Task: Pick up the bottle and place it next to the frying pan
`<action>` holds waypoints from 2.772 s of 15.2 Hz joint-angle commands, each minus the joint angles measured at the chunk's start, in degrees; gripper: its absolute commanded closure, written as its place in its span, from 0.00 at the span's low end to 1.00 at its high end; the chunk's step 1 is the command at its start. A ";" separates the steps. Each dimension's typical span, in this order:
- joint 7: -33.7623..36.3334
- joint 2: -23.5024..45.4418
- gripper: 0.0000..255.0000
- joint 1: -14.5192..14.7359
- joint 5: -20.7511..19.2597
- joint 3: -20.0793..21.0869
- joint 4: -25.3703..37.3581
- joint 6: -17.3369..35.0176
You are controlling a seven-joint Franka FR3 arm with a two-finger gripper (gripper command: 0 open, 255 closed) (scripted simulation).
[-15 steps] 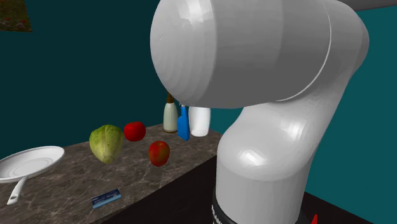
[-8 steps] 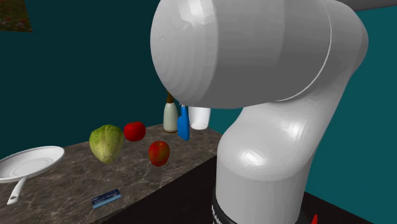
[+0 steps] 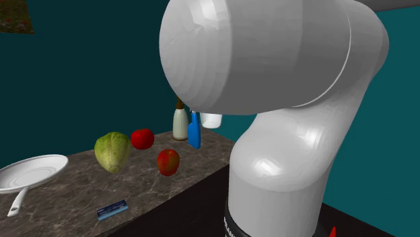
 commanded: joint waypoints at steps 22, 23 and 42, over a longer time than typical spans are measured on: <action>0.92 -2.76 1.00 -0.21 -1.66 -0.77 14.33 -16.75; 0.91 -2.71 1.00 -0.28 -1.65 -0.79 15.16 -17.54; 20.29 -19.76 1.00 11.44 -8.85 6.52 -0.48 -17.61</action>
